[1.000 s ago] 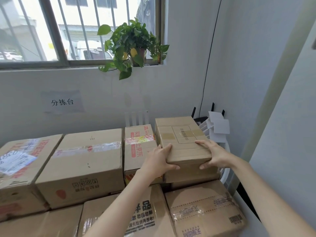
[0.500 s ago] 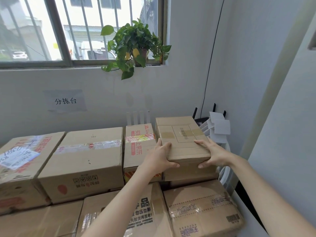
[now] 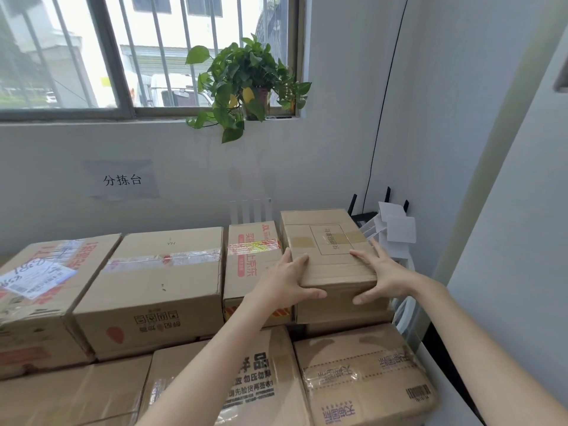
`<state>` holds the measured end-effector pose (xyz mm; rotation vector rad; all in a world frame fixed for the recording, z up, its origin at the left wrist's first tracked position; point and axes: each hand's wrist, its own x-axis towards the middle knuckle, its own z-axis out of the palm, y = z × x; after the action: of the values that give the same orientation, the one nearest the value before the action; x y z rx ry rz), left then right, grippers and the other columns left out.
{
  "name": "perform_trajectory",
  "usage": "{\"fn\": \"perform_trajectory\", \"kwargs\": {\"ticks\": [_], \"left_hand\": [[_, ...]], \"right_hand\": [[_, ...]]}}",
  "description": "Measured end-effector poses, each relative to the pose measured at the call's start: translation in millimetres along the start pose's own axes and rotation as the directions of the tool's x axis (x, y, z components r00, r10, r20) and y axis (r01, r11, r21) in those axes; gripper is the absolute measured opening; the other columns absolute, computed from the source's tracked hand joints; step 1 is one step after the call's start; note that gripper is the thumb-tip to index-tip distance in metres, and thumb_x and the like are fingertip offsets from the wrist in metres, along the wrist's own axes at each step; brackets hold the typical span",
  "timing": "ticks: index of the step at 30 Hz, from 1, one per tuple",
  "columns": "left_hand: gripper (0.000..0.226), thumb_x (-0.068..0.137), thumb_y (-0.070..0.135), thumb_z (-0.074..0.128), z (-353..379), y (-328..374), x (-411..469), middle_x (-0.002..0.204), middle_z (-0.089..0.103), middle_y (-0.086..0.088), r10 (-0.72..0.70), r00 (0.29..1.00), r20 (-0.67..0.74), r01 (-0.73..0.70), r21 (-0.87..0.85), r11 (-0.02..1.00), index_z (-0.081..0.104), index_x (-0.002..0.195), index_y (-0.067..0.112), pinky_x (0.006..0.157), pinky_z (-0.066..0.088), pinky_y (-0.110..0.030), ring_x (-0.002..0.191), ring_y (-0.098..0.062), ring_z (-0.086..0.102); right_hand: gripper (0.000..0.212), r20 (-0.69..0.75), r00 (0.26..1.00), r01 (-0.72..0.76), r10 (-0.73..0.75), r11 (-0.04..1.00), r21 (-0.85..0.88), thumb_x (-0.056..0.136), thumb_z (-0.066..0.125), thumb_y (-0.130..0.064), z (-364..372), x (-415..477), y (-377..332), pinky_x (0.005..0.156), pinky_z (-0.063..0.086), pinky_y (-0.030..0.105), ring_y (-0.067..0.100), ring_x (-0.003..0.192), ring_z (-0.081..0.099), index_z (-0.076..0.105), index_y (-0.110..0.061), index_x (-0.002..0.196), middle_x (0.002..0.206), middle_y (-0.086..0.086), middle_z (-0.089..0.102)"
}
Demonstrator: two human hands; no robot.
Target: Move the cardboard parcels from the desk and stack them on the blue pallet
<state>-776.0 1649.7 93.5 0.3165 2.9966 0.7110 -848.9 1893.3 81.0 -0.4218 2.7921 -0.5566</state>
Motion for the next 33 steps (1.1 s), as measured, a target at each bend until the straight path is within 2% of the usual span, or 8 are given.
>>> {"fn": "perform_trajectory", "kwargs": {"ticks": [5, 9, 12, 15, 21, 27, 31, 33], "left_hand": [[0.075, 0.091, 0.061, 0.044, -11, -4, -3, 0.160, 0.016, 0.000, -0.053, 0.995, -0.087, 0.050, -0.036, 0.998, 0.019, 0.152, 0.025, 0.112, 0.028, -0.046, 0.144, -0.024, 0.024], [0.064, 0.094, 0.054, 0.045, -35, -19, -14, 0.154, 0.033, 0.001, -0.038, 0.972, -0.233, 0.047, 0.034, 0.998, 0.029, 0.148, 0.024, 0.108, 0.034, -0.041, 0.139, -0.020, 0.034], [0.059, 0.095, 0.051, 0.045, -58, -40, -31, 0.151, 0.039, 0.001, -0.080, 0.948, -0.310, 0.096, 0.037, 0.995, 0.034, 0.146, 0.024, 0.107, 0.035, -0.043, 0.137, -0.021, 0.038], [0.053, 0.095, 0.050, 0.046, -85, -70, -61, 0.145, 0.047, 0.003, -0.119, 0.914, -0.387, 0.147, 0.045, 0.988, 0.039, 0.142, 0.026, 0.102, 0.041, -0.042, 0.129, -0.021, 0.047], [0.043, 0.095, 0.041, 0.050, -139, -151, -156, 0.133, 0.057, 0.007, -0.212, 0.833, -0.510, 0.254, 0.013, 0.967, 0.049, 0.135, 0.024, 0.102, 0.040, -0.042, 0.123, -0.020, 0.051], [0.038, 0.094, 0.037, 0.054, -183, -241, -281, 0.127, 0.062, 0.006, -0.352, 0.720, -0.598, 0.429, -0.014, 0.903, 0.054, 0.130, 0.025, 0.102, 0.037, -0.035, 0.116, -0.018, 0.056], [0.038, 0.094, 0.038, 0.054, -212, -307, -373, 0.128, 0.062, 0.008, -0.417, 0.656, -0.630, 0.519, -0.025, 0.854, 0.055, 0.129, 0.023, 0.104, 0.036, -0.033, 0.119, -0.012, 0.055], [0.039, 0.094, 0.038, 0.054, -224, -342, -420, 0.128, 0.062, 0.007, -0.443, 0.631, -0.637, 0.554, -0.030, 0.832, 0.055, 0.130, 0.023, 0.104, 0.038, -0.036, 0.119, -0.013, 0.056]], "right_hand": [[0.110, -0.076, 0.996, 0.054, -0.050, 0.997, 0.047, 0.059, 0.066, -0.076, -14, -7, -33, 0.118, 0.012, 0.054, 0.021, 0.149, -0.008, 0.014, -0.045, 0.150, 0.160, -0.005, -0.019], [0.103, -0.198, 0.976, 0.103, -0.089, 0.993, 0.062, 0.060, 0.045, -0.086, -19, 0, -71, 0.117, 0.015, 0.055, 0.022, 0.149, 0.004, 0.023, -0.039, 0.149, 0.162, -0.002, -0.001], [0.091, -0.266, 0.954, 0.146, -0.139, 0.989, 0.008, 0.072, 0.038, -0.080, -14, 5, -111, 0.116, 0.019, 0.056, 0.022, 0.148, 0.011, 0.024, -0.036, 0.150, 0.162, -0.001, 0.010], [0.075, -0.322, 0.931, 0.205, -0.174, 0.977, 0.066, 0.087, 0.046, -0.064, 1, 11, -159, 0.115, 0.024, 0.053, 0.022, 0.147, 0.016, 0.024, -0.031, 0.151, 0.161, 0.000, 0.016], [0.066, -0.424, 0.856, 0.386, -0.295, 0.911, 0.143, 0.092, 0.053, -0.050, 50, 18, -272, 0.108, 0.033, 0.044, 0.026, 0.137, 0.036, 0.032, -0.023, 0.149, 0.153, 0.006, 0.034], [0.055, -0.416, 0.814, 0.541, -0.405, 0.788, 0.292, 0.094, 0.057, -0.037, 121, 1, -407, 0.107, 0.030, 0.037, 0.024, 0.136, 0.036, 0.042, -0.018, 0.143, 0.147, 0.008, 0.043], [0.050, -0.395, 0.795, 0.595, -0.460, 0.717, 0.364, 0.094, 0.058, -0.031, 181, -17, -506, 0.098, 0.030, 0.029, 0.023, 0.133, 0.040, 0.045, -0.018, 0.140, 0.141, 0.009, 0.048], [0.049, -0.380, 0.793, 0.606, -0.477, 0.682, 0.410, 0.094, 0.059, -0.031, 214, -24, -557, 0.103, 0.029, 0.031, 0.022, 0.136, 0.037, 0.045, -0.019, 0.140, 0.144, 0.005, 0.046]]}}
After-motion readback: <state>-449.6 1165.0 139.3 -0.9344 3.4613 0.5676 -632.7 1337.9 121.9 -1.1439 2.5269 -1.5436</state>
